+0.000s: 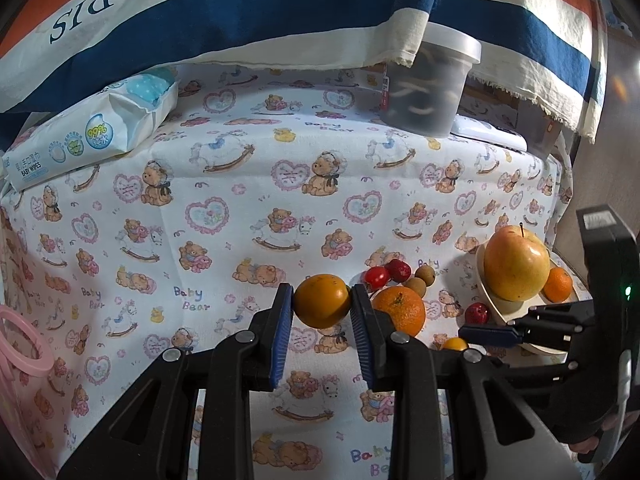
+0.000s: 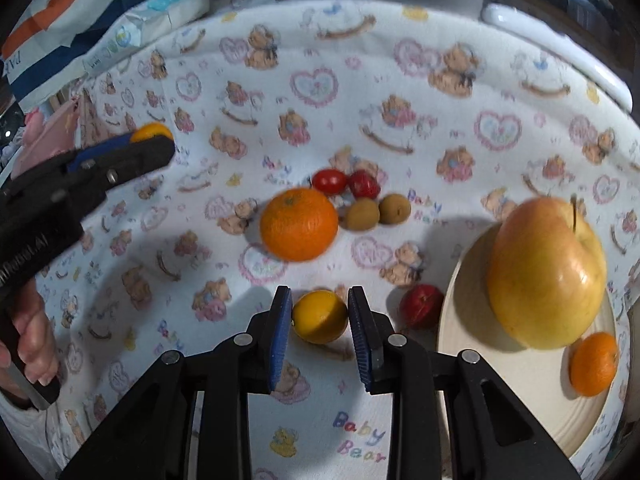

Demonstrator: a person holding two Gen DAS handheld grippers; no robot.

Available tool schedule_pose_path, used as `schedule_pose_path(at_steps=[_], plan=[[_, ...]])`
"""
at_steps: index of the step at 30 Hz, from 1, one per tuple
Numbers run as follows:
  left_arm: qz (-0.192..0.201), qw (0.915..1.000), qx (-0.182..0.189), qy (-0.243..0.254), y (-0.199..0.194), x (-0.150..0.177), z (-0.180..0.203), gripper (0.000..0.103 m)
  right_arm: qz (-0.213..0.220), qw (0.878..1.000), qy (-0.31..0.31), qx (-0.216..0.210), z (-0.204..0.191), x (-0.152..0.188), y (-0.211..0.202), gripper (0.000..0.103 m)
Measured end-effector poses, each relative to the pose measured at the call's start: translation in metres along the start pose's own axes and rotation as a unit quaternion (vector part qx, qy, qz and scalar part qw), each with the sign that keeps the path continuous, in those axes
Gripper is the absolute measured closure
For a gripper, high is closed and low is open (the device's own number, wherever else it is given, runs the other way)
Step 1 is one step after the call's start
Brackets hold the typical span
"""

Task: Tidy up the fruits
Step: 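Carry the yellow fruit over the cream plate with the right tool while the left tool carries the orange fruit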

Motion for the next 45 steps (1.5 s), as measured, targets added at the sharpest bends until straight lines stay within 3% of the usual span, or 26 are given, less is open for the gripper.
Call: schedule_pose_path(at_steps=[10, 19, 22, 27, 32, 34, 45], plan=[[-0.002, 1.0000, 0.001, 0.007, 0.002, 0.001, 0.002, 0.075, -0.008, 1.000, -0.003, 0.006, 0.005, 0.016, -0.004, 0.073], [-0.008, 0.9996, 0.003, 0.025, 0.007, 0.005, 0.009, 0.075, 0.069, 0.997, 0.032, 0.000, 0.038, 0.034, -0.060, 0.073], [-0.008, 0.9996, 0.003, 0.027, 0.008, 0.006, 0.011, 0.075, 0.111, 0.992, 0.061, 0.007, 0.064, 0.046, -0.086, 0.073], [-0.005, 0.9992, 0.009, 0.039, 0.008, 0.008, 0.019, 0.075, 0.131, 0.985, 0.115, 0.018, 0.113, 0.057, -0.104, 0.073], [-0.010, 0.9981, 0.016, 0.058, 0.011, 0.013, 0.031, 0.075, 0.107, 0.978, 0.169, 0.063, 0.148, 0.066, -0.096, 0.073], [-0.013, 0.9977, 0.014, 0.065, 0.013, 0.015, 0.035, 0.075, 0.094, 0.976, 0.186, 0.062, 0.158, 0.070, -0.093, 0.073], [-0.021, 0.9946, 0.034, 0.096, 0.014, 0.016, 0.063, 0.075, 0.039, 0.976, 0.194, 0.095, 0.165, 0.079, -0.073, 0.073]])
Point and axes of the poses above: each gripper's, at about its wrist camera, not at the fingertips, and y roughly the way its jaws point, z to its right, x to its underside, the point moved 3 cm from there along y, roughly the way its jaws point, and after that the axes turned 9 degrees about x, right-handed, at the moved point
